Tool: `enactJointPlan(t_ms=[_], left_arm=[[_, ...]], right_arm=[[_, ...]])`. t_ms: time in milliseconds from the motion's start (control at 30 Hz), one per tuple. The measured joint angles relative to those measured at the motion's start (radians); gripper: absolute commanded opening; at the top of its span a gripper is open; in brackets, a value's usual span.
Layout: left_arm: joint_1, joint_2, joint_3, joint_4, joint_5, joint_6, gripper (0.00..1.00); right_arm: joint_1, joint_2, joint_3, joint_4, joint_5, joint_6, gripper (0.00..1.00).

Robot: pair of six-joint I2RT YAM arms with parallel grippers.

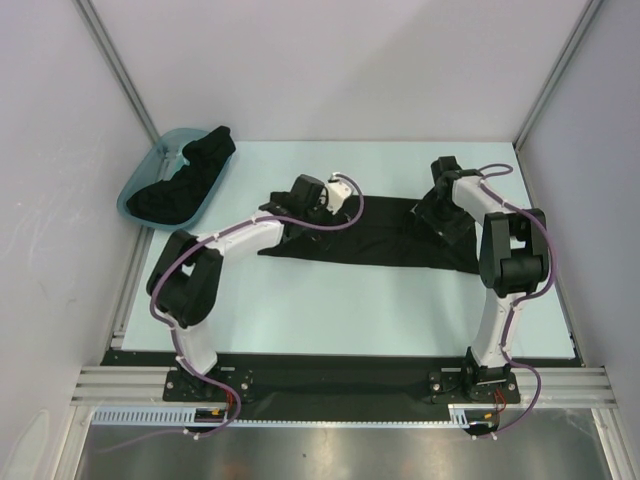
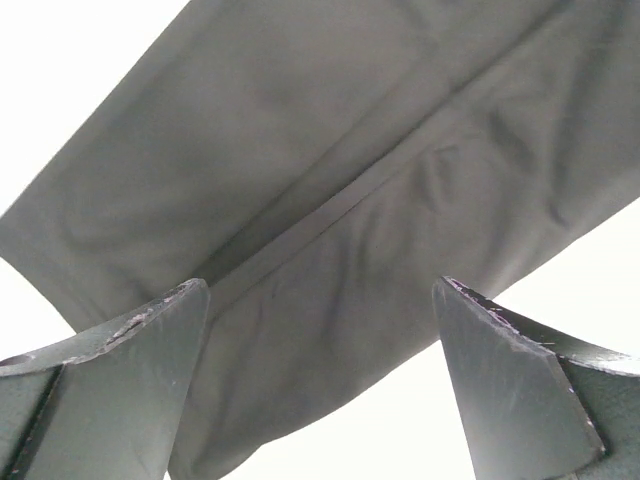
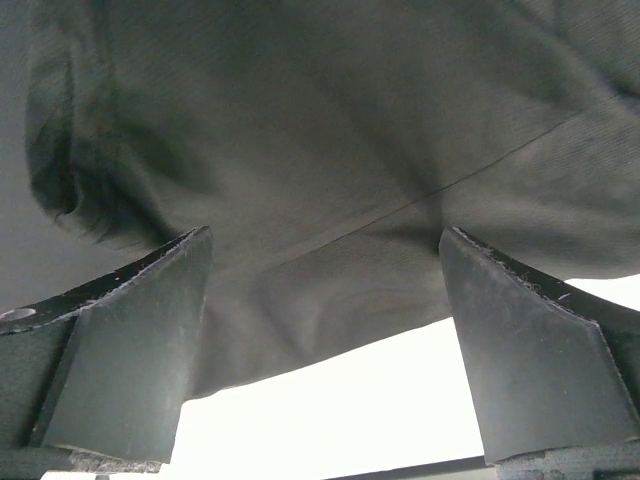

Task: Fold and stack the t-shirts
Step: Fold the tshirt

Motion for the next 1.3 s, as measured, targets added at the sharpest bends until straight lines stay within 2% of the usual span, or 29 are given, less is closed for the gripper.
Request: enactJointPlan(t_ms=[200,400,533,700,967,1300], left_arm=[[-0.015,0.049,0.061,0.017,0.048,0.201,1.00],[-0.009,0.185,0.211,-0.058,0.116,0.288,0.97],[-0.006,0.279,0.314,-0.158,0.155,0.298,0.96],[0.008,0.350,0.362,-0.257,0.178,0.296,0.96],[0.044,0.452,0.533,-0.417,0.235,0.243,0.95],[0.033,0.447,0.518,-0.417,0.237,0.164,0.92]], right_arm=[[0.023,0.018,0.046,-0.009,0.016,0.053,1.00],[0.031,0.077,0.087,-0.003,0.045,0.089,1.00],[0.034,0.099,0.087,-0.002,0.060,0.097,1.00],[0.034,0.103,0.087,0.008,0.074,0.097,1.00],[0.038,0.142,0.136,-0.033,0.082,0.084,1.00],[0.041,0.222,0.254,-0.111,0.063,0.006,0.99]])
